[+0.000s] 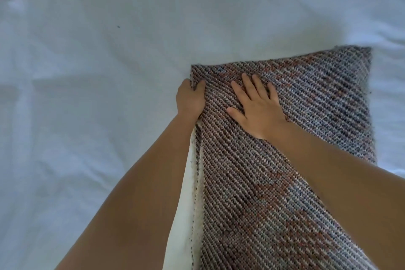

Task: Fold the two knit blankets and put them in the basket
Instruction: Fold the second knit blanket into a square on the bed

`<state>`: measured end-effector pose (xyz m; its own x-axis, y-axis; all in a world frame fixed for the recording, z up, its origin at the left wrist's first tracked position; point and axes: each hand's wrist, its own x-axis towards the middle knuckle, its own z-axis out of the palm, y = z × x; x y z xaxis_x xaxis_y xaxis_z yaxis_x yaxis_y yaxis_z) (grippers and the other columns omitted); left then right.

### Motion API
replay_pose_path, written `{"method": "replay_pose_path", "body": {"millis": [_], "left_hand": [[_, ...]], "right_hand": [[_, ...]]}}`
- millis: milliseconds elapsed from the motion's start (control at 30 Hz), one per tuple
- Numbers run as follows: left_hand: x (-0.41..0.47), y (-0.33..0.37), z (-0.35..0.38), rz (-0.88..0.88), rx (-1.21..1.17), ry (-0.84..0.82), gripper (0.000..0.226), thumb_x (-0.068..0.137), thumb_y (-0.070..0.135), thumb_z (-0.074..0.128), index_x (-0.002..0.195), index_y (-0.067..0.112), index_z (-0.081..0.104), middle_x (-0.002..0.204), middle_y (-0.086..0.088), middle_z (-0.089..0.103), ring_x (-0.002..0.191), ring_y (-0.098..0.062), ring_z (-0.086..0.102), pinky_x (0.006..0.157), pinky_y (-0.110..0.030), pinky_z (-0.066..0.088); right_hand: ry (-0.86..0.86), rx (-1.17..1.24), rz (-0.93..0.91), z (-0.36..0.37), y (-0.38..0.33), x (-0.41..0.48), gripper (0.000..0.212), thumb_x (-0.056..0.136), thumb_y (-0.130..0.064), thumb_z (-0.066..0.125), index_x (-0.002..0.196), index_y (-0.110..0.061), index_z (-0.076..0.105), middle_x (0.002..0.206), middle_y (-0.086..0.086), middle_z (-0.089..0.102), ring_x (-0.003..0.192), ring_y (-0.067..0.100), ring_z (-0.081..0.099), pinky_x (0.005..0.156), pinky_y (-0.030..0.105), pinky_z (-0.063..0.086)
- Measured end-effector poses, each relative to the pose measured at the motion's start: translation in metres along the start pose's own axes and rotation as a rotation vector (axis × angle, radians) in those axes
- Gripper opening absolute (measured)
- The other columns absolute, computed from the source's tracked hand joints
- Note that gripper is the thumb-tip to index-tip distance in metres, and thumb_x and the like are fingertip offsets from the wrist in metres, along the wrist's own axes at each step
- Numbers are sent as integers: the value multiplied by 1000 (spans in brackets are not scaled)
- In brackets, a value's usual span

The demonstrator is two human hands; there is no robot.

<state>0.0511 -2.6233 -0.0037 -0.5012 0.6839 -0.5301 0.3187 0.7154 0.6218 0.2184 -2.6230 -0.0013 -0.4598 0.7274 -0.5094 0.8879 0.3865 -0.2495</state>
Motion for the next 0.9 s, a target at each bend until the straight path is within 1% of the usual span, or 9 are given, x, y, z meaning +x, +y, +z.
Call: {"method": "replay_pose_path", "body": {"millis": [100,167,300,433,567,633,767,833,900], "left_hand": [[-18,-2,-2,-74,-160,-22,37,91,40,54,113,11,49,103,0,57,99,-18,59,89,-34,48],[-49,-12,-9,-79,-247,-4,42,88,39,59,120,16,43,100,8,56,93,-9,59,85,-26,50],[-127,-67,-17,-43,-174,66,38,82,30,68,109,27,42,100,7,55,83,-5,56,75,-21,50],[-163,-107,-16,-104,-72,-119,21,82,37,66,97,30,52,90,9,63,81,-11,61,76,-32,53],[-156,-112,-14,42,157,-236,18,90,37,55,81,22,49,94,1,48,90,-17,49,78,-29,43],[-154,-113,-15,30,116,-239,21,95,33,48,78,20,47,94,0,46,91,-16,48,78,-27,39],[-154,-129,-25,-149,-83,-160,40,100,23,36,60,17,40,70,2,44,65,-11,44,63,-26,34],[-153,-137,-25,-123,-112,-149,47,99,18,37,52,18,32,52,4,33,46,-9,31,50,-26,26],[-153,-142,-21,-109,-59,-143,44,98,24,40,55,17,34,53,4,34,45,-8,30,48,-25,24]], "right_hand": [[53,0,39,2,-11,-3,66,97,-51,20,149,-21,-6,158,9,-13,145,26,-13,113,48,-11],[133,59,23,7,-26,-12,63,97,-42,29,150,-16,7,158,14,0,145,31,-2,114,51,-4],[222,84,-76,34,-52,-39,57,90,-35,31,141,-9,37,149,19,33,138,37,30,109,54,17],[173,65,-88,53,-63,-54,59,90,-35,29,142,-7,34,150,17,32,140,33,26,113,49,10],[163,38,-81,55,-69,-59,62,90,-35,25,144,-4,29,152,17,28,141,33,22,112,47,4],[180,54,-68,53,-70,-58,64,90,-36,23,146,-6,25,154,16,23,143,32,17,113,44,-1],[188,52,-87,55,-74,-61,64,90,-39,24,146,-9,25,155,16,20,143,32,14,113,43,-3],[161,26,-115,60,-77,-64,65,90,-42,21,147,-11,22,156,15,16,144,32,10,113,43,-6],[125,5,-104,64,-78,-66,66,90,-44,18,149,-14,16,157,13,10,145,30,4,113,42,-9]]}}
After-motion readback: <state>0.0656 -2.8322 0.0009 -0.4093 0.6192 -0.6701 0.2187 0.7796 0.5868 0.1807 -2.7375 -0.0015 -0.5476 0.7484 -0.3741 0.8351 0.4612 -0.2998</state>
